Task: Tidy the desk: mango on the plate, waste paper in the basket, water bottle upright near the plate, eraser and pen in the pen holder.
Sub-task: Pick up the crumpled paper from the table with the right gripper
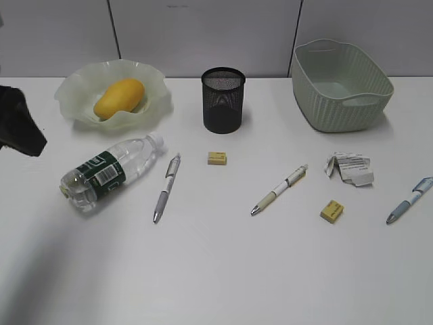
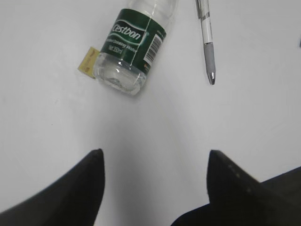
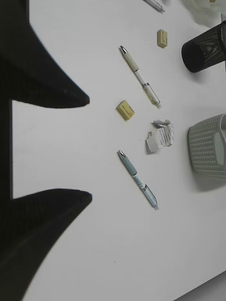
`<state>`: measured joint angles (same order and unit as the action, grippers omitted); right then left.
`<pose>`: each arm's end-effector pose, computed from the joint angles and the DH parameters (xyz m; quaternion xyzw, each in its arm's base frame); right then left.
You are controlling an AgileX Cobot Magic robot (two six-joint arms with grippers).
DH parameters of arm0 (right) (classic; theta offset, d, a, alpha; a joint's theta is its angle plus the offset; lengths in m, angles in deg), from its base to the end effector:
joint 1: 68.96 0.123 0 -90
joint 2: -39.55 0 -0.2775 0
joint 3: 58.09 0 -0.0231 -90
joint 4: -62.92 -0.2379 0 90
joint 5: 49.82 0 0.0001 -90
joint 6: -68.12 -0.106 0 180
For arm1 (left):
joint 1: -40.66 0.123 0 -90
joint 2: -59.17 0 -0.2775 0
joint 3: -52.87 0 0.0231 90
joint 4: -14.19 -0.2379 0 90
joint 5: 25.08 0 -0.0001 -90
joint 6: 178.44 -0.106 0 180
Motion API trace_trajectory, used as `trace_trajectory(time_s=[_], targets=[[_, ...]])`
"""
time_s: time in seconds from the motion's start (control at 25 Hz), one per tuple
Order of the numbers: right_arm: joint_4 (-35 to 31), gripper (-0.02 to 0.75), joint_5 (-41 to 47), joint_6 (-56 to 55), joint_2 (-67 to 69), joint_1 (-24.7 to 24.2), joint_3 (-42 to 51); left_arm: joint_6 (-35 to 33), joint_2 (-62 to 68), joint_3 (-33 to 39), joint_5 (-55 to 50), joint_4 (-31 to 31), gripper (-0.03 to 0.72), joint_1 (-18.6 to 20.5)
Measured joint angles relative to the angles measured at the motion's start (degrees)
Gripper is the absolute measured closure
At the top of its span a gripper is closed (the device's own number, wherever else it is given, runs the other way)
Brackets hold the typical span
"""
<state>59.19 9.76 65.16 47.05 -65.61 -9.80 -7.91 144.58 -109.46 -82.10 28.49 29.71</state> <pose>0.0039 0.0062 0.2667 -0.0040 0.8447 0.0619 0.5317 0.2426 -0.0693 0.2713 0.1253 0.9705 -0.1168 0.1700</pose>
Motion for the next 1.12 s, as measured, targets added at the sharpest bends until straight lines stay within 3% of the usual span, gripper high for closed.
trace_trajectory(time_s=[0.24, 0.48, 0.72, 0.88, 1.12], targets=[[0.0, 0.296, 0.0, 0.0, 0.0, 0.0, 0.0, 0.0, -18.2, 15.6, 11.4, 0.6, 0.182, 0.0], [0.0, 0.296, 0.0, 0.0, 0.0, 0.0, 0.0, 0.0, -38.7, 26.1, 18.5, 0.9, 0.182, 0.0], [0.0, 0.296, -0.1, 0.0, 1.0, 0.0, -0.1, 0.0, -50.0, 30.4, 19.6, 1.0, 0.185, 0.0], [0.5, 0.296, -0.8, 0.0, 8.8, 0.0, -0.6, 0.0, -51.7, 30.7, 20.3, 1.1, 0.186, 0.0], [0.9, 0.296, -13.5, 0.0, 27.2, 0.0, -1.7, 0.0, -51.7, 30.7, 20.7, 1.1, 0.186, 0.0]])
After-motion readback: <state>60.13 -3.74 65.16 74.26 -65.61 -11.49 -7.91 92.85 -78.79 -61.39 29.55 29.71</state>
